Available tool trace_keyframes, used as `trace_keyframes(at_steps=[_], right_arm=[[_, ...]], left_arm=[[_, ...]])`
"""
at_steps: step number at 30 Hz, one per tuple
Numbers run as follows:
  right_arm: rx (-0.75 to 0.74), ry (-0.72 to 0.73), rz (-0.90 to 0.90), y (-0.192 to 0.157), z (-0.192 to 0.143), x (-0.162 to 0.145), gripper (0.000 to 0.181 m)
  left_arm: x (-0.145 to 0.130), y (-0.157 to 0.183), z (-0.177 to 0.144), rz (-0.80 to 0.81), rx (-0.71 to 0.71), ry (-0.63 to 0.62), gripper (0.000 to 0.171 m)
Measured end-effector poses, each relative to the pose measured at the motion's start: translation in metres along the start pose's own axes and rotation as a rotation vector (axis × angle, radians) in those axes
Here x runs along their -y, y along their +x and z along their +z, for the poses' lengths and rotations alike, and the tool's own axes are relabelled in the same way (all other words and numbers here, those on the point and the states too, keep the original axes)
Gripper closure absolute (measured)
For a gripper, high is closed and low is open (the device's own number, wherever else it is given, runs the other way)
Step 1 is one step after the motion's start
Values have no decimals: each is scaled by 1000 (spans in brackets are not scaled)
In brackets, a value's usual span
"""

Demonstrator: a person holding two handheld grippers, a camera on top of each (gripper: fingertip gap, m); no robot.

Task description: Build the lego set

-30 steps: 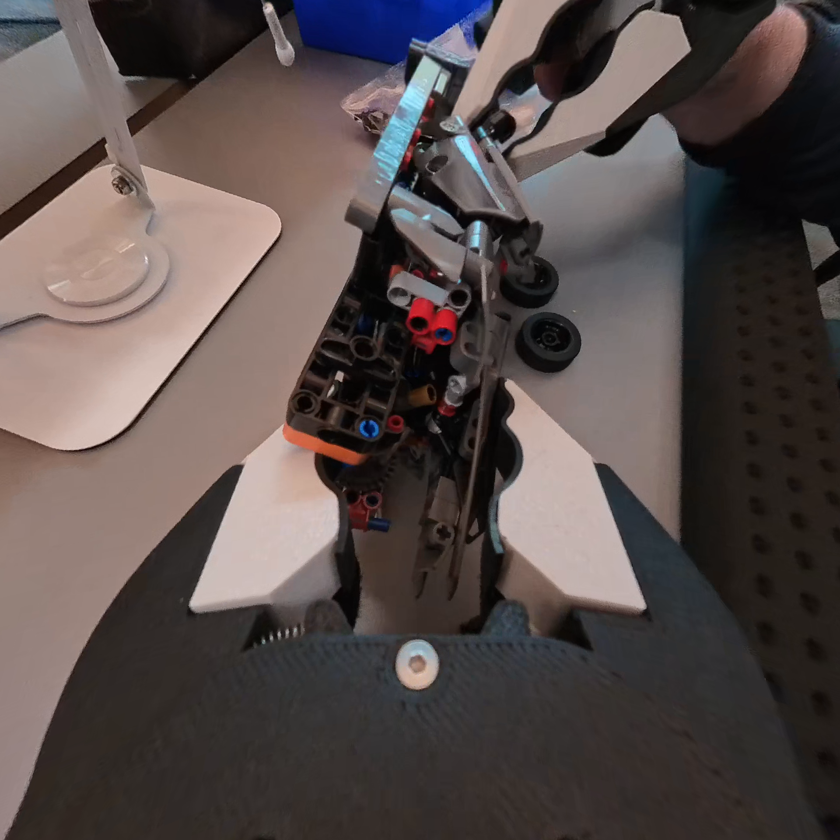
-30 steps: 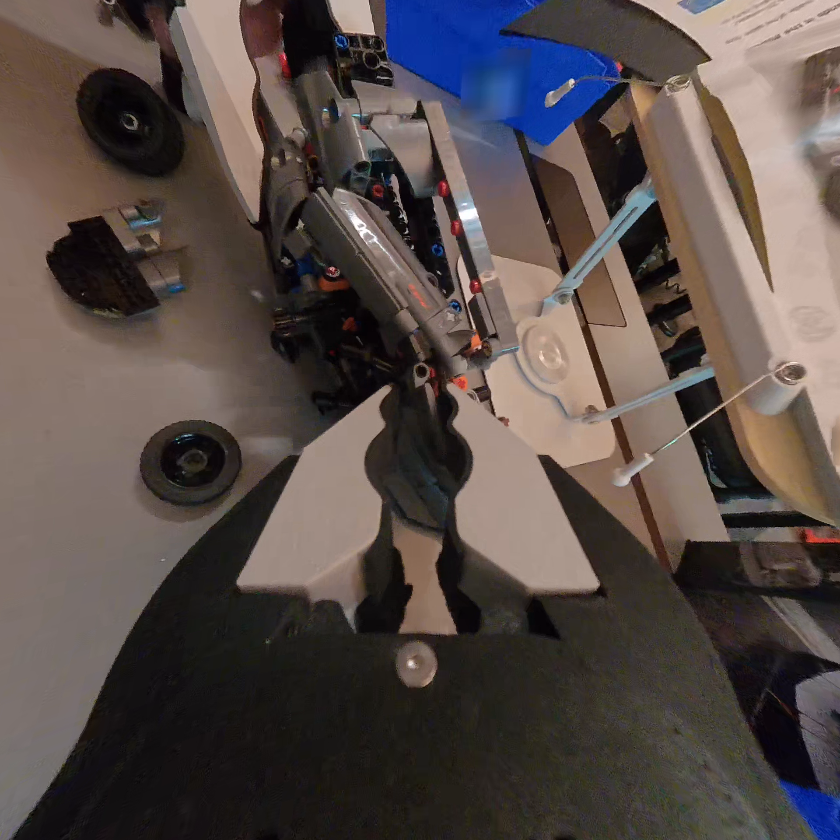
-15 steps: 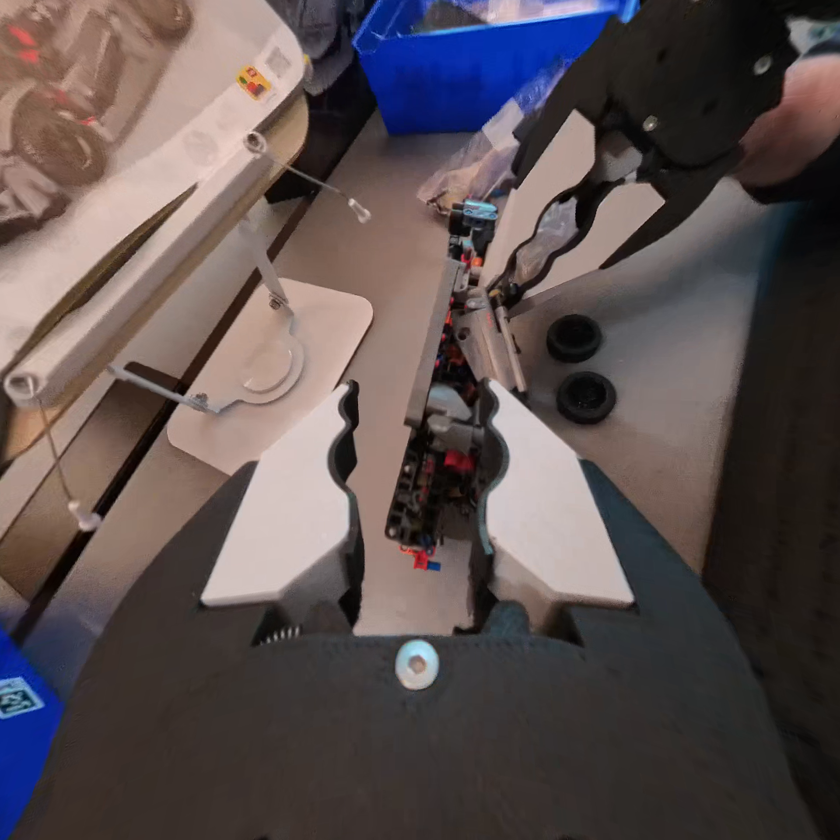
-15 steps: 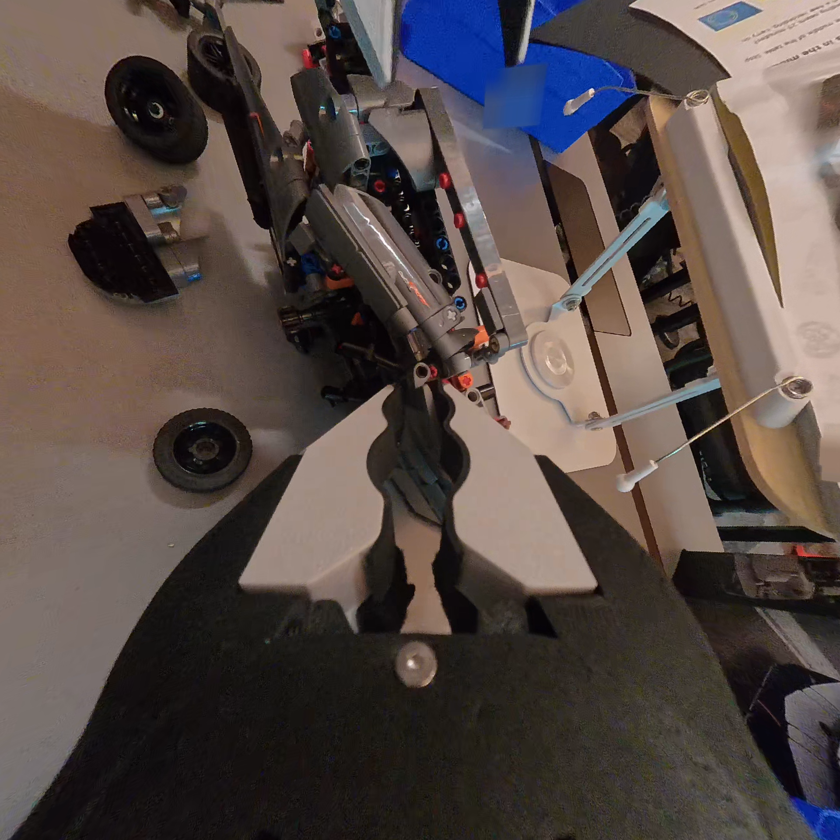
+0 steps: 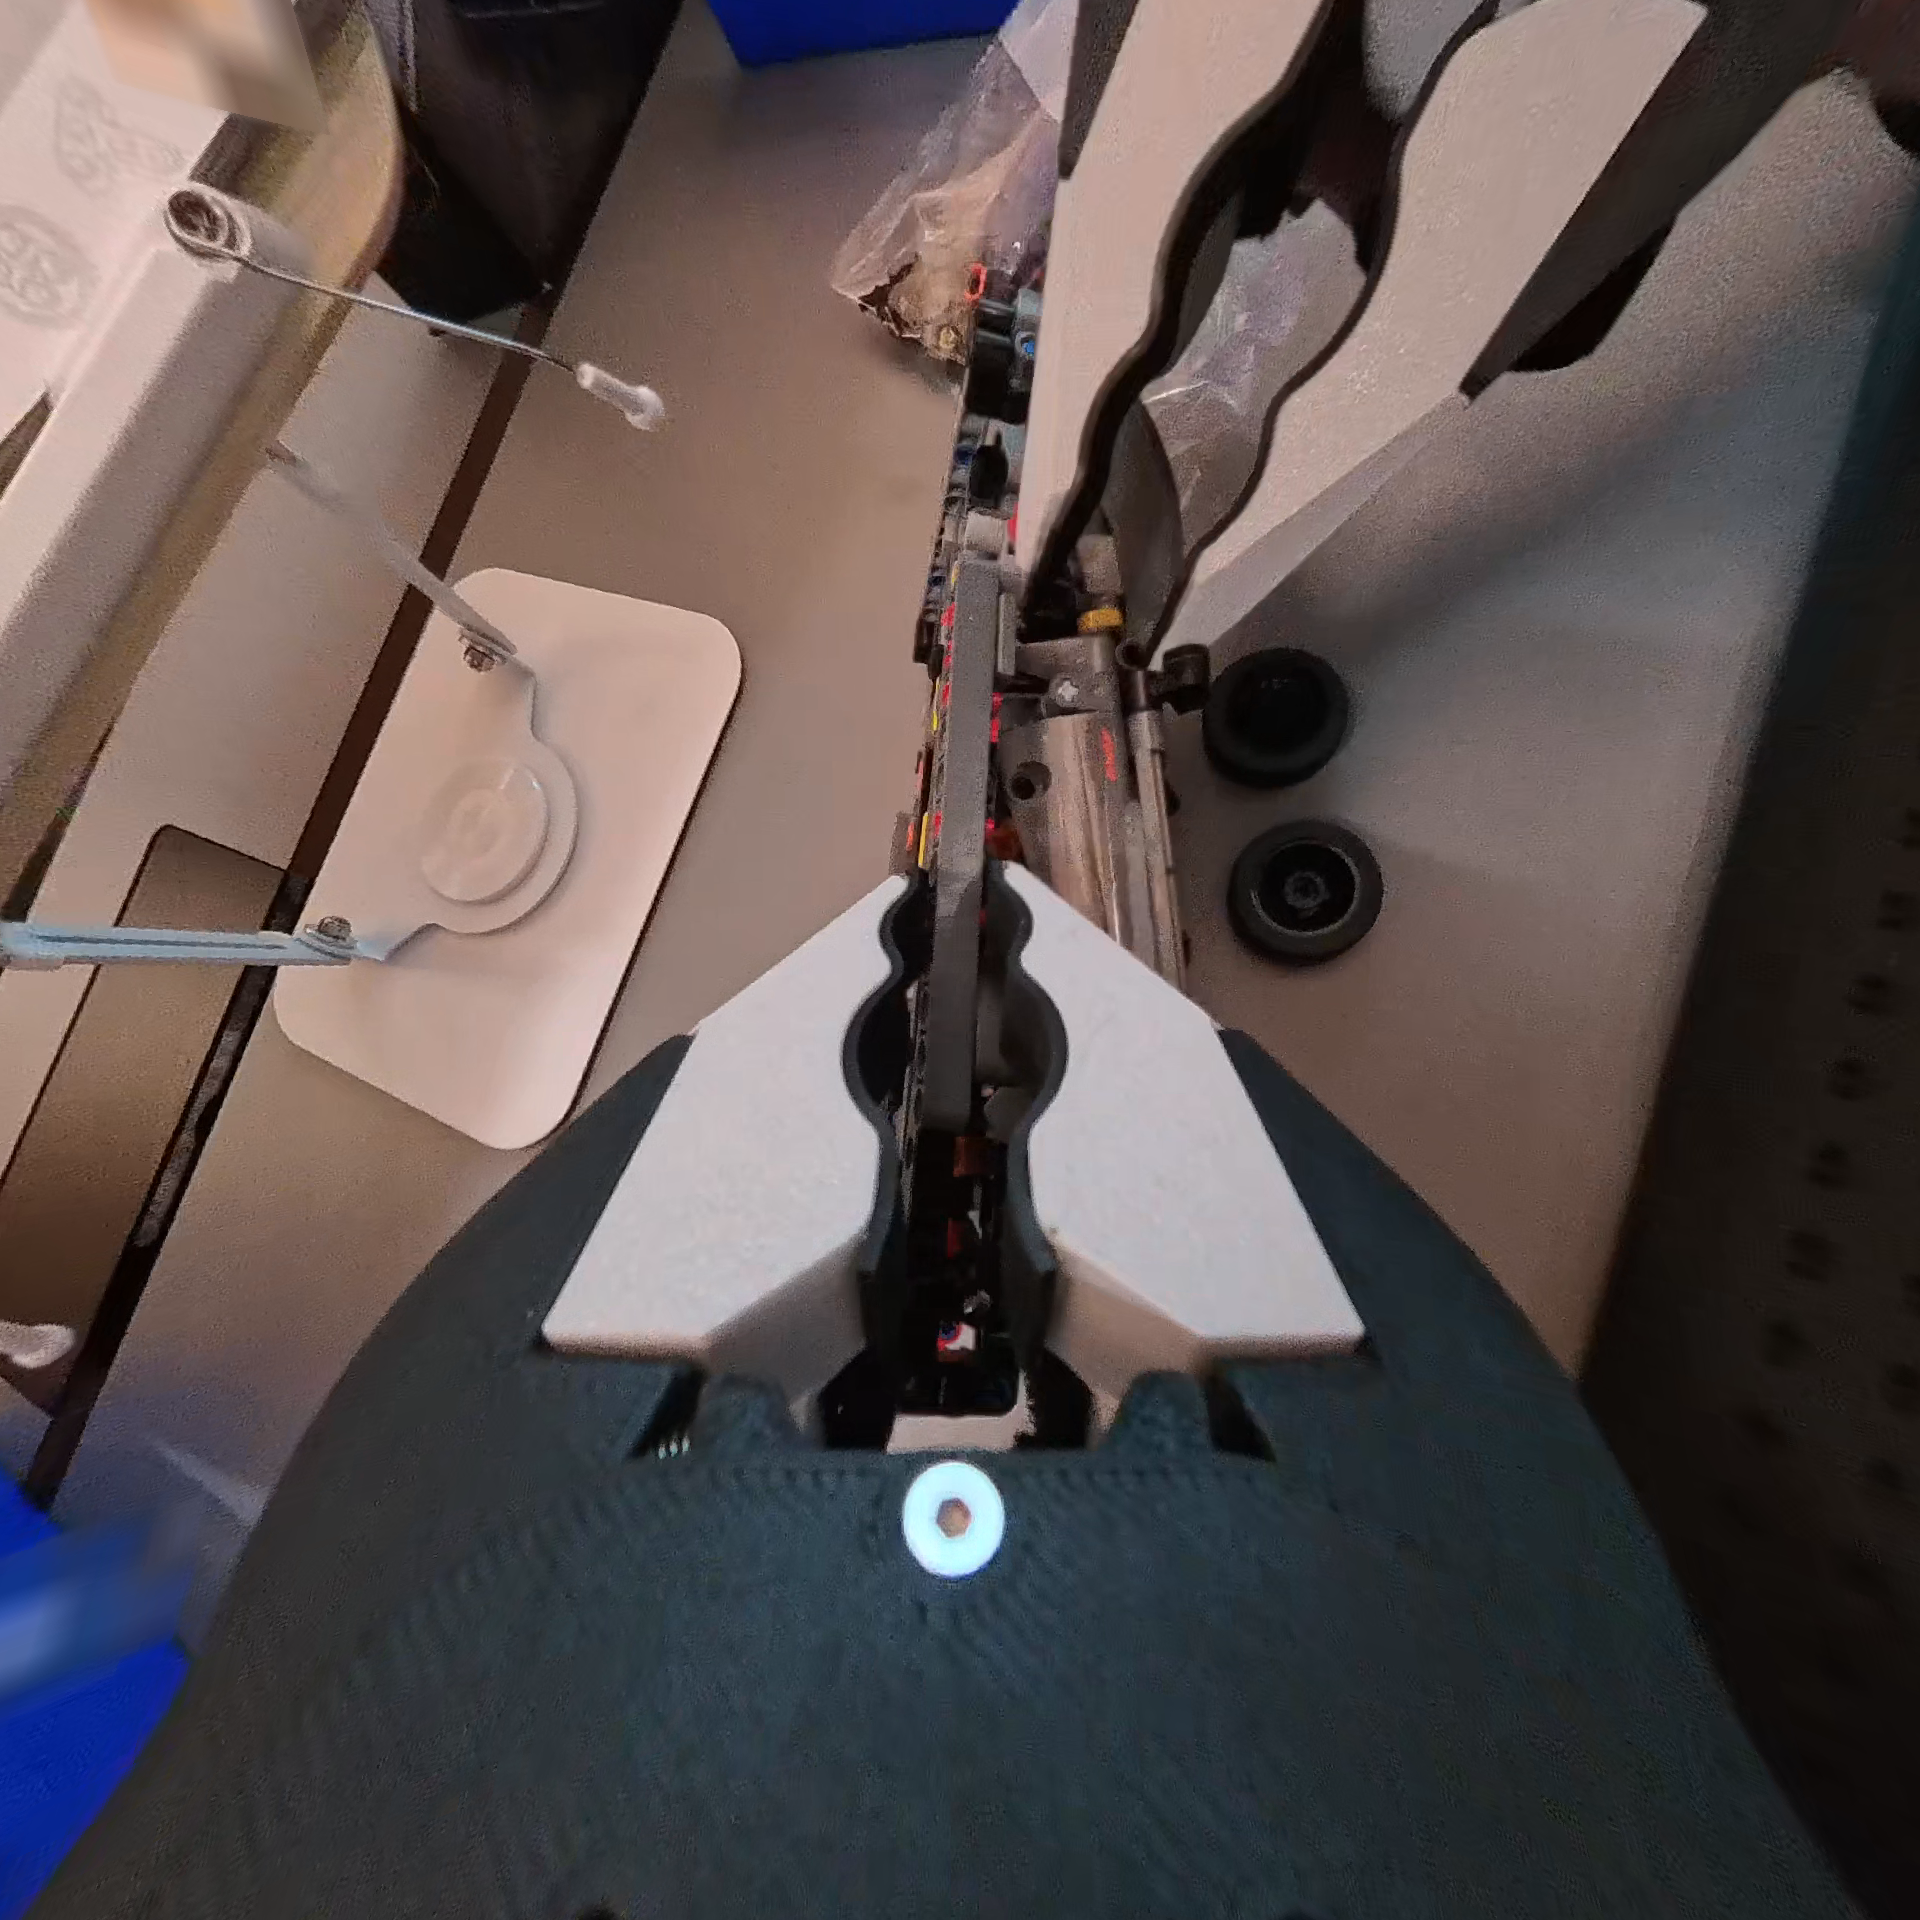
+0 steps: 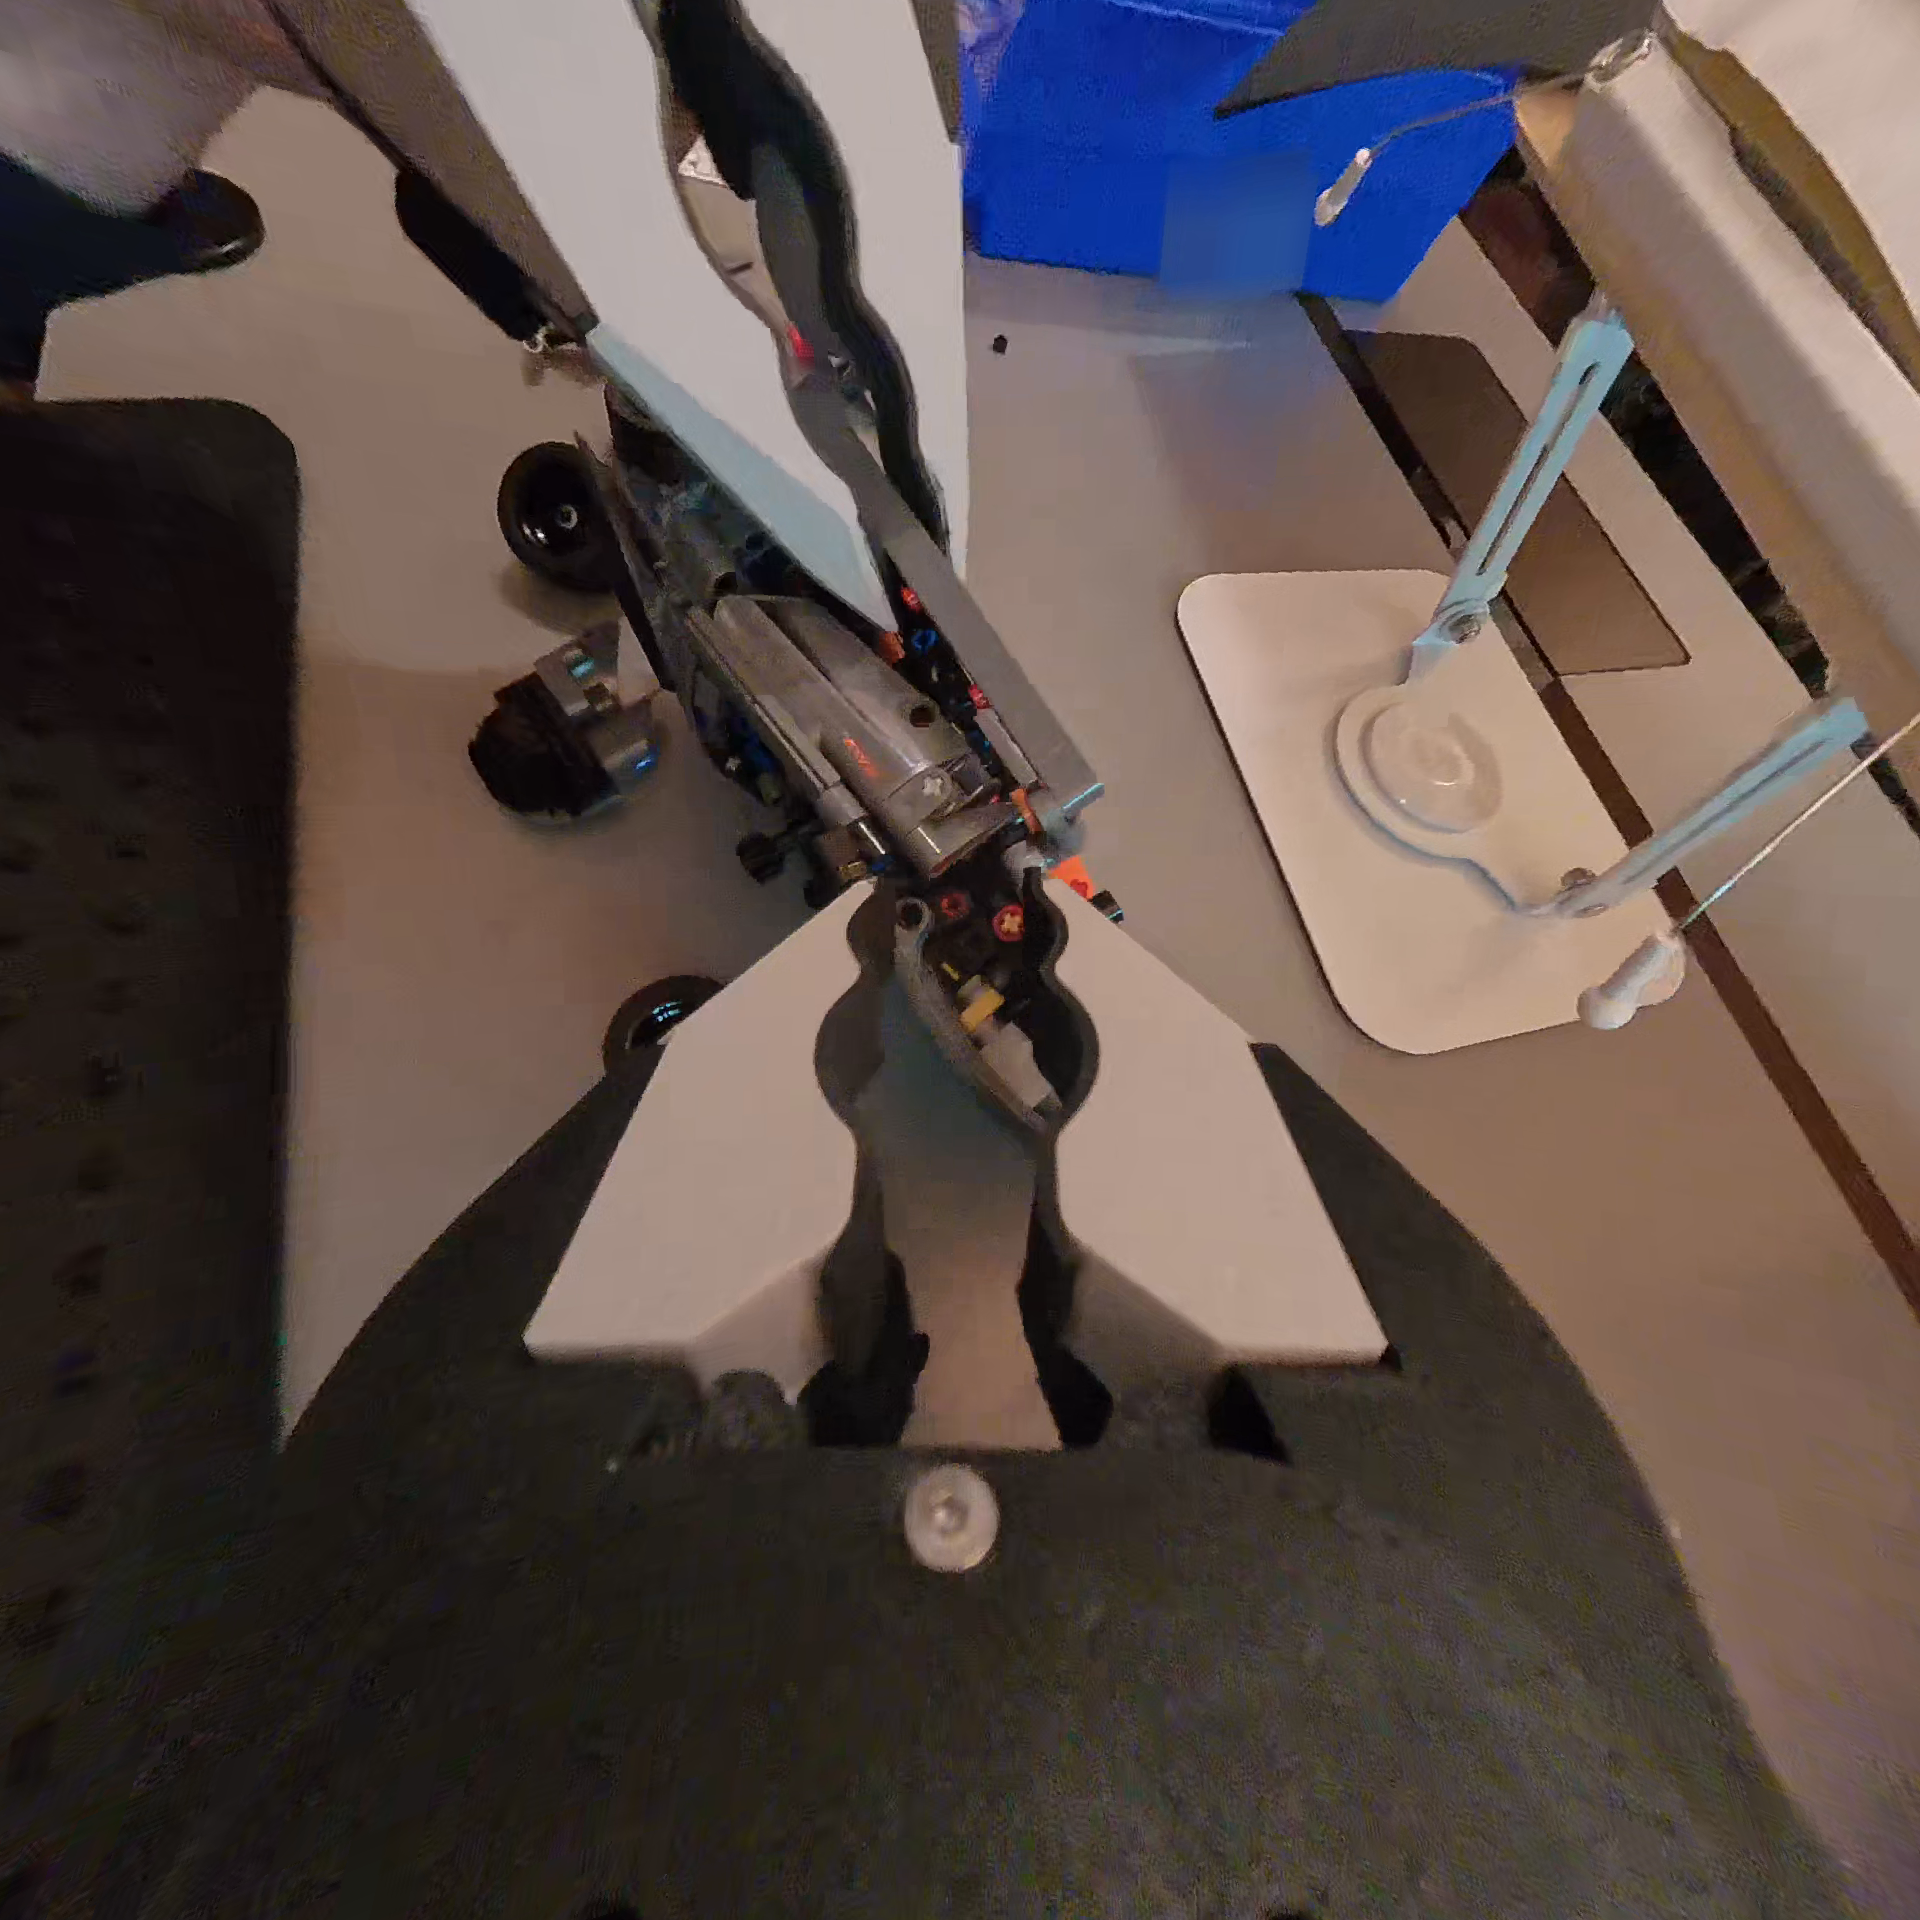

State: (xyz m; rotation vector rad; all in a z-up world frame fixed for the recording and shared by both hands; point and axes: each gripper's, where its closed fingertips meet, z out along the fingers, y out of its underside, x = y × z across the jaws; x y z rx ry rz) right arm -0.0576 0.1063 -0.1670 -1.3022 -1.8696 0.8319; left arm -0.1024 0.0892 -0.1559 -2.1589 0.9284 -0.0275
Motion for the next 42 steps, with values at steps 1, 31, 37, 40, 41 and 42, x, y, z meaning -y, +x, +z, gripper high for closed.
trace_keyframes(at_steps=[1, 31, 37, 40, 41, 42], right_arm=[[6, -5, 29, -1, 0, -1, 158], [138, 51, 244, -15, -7, -6, 181], [180, 18, 151, -27, -8, -12, 181], [262, 19, 72, -46, -9, -12, 181], [236, -13, 31, -48, -6, -15, 181], [175, -75, 9, -42, -2, -24, 181]], left_arm=[[1, 0, 0, 7, 35, 7, 163], [5, 13, 8, 35, 264, 55, 164], [0, 13, 11, 10, 241, 67, 163], [-2, 8, 11, 9, 267, 67, 163], [-3, 5, 10, 5, 277, 66, 163], [-3, 4, 10, 0, 271, 71, 163]])
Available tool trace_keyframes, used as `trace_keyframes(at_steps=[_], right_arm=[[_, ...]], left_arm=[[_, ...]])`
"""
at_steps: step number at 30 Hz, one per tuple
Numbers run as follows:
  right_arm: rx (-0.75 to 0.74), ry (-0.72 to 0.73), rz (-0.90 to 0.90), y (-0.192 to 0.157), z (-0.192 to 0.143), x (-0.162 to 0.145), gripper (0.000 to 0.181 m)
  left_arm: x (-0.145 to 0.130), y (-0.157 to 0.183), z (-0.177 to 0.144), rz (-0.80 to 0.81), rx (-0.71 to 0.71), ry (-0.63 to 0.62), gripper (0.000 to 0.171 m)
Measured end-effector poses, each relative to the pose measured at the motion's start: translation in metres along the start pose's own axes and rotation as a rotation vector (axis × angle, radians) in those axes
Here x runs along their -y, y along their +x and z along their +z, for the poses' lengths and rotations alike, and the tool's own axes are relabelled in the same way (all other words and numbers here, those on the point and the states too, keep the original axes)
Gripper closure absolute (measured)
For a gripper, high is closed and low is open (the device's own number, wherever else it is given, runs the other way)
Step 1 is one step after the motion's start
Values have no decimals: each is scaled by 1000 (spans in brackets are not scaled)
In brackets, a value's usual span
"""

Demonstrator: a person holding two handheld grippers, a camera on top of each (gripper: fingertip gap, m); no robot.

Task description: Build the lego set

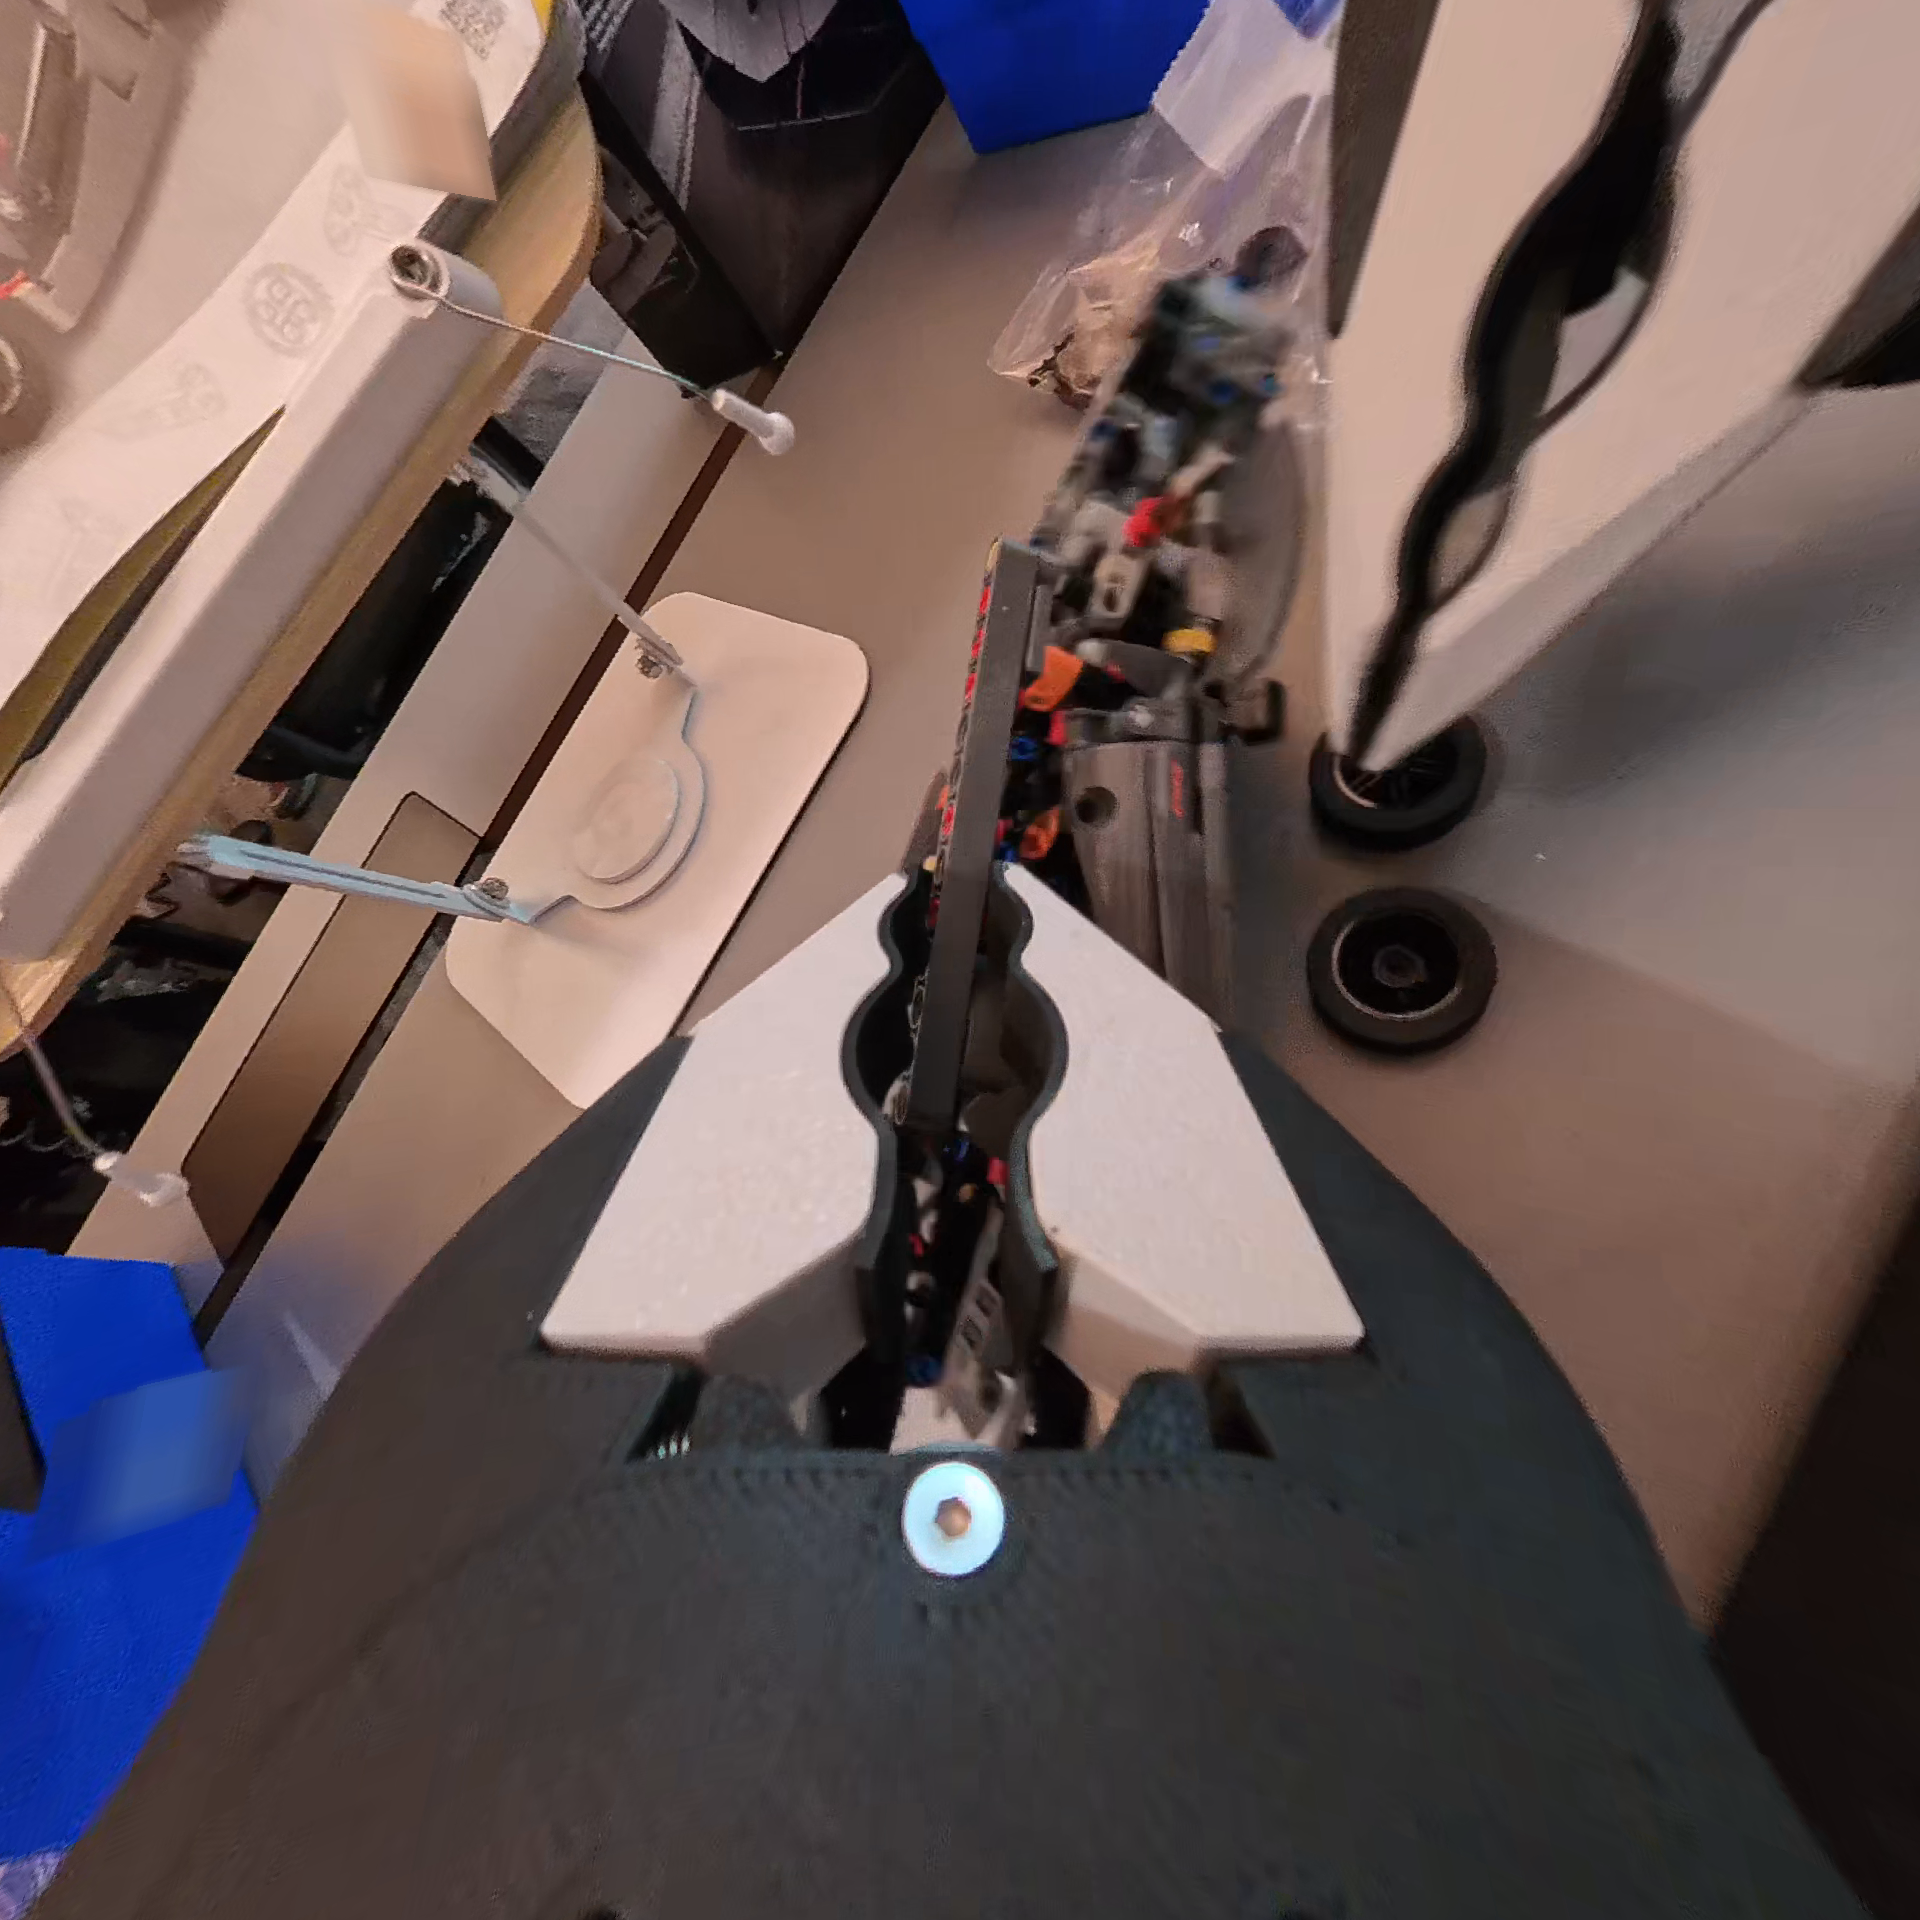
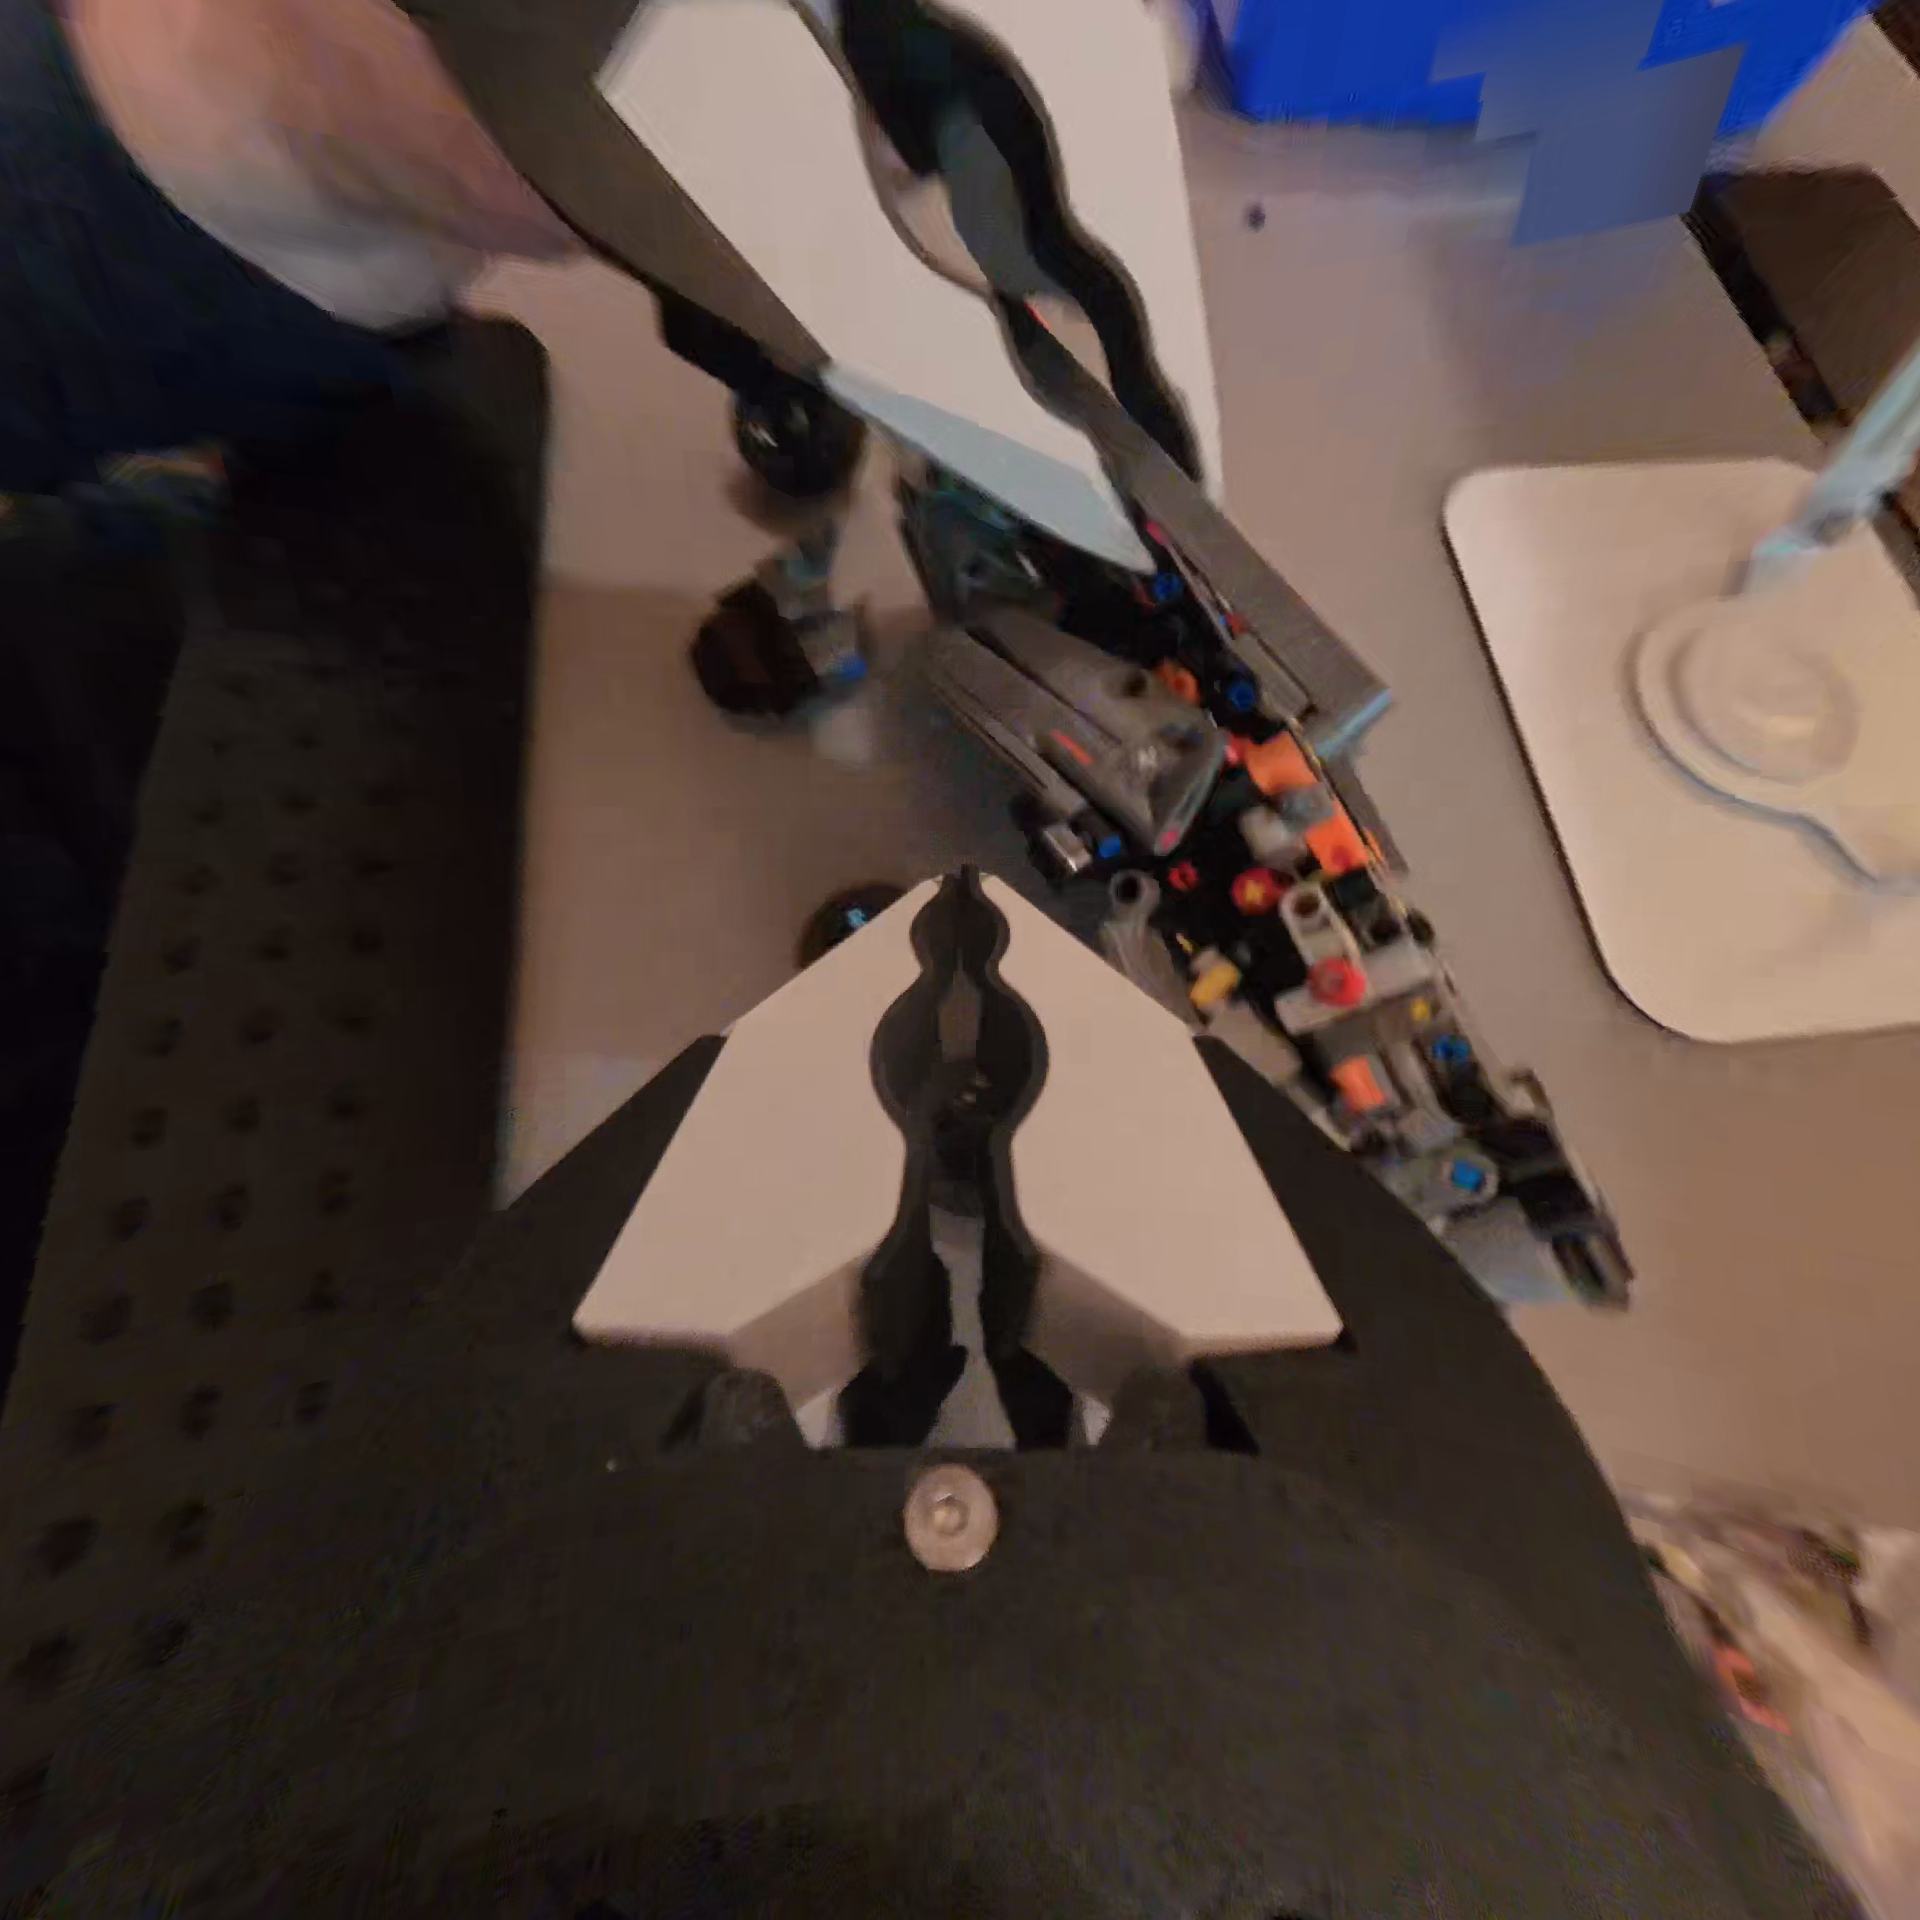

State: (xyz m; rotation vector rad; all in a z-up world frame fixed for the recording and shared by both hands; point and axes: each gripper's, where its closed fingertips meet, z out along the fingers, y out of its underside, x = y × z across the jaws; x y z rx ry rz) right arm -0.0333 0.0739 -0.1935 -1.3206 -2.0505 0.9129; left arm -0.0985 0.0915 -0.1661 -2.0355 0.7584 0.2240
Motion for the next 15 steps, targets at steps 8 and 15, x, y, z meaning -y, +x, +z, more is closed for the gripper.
trace_keyframes(at_steps=[8, 15], right_arm=[[-189, 106, -156, 17, -16, 25, 144], [-342, -77, -522, 26, 4, 26, 140]], left_arm=[[3, 4, -2, -30, -60, 46, 164], [4, 3, -1, -89, -100, 73, 164]])
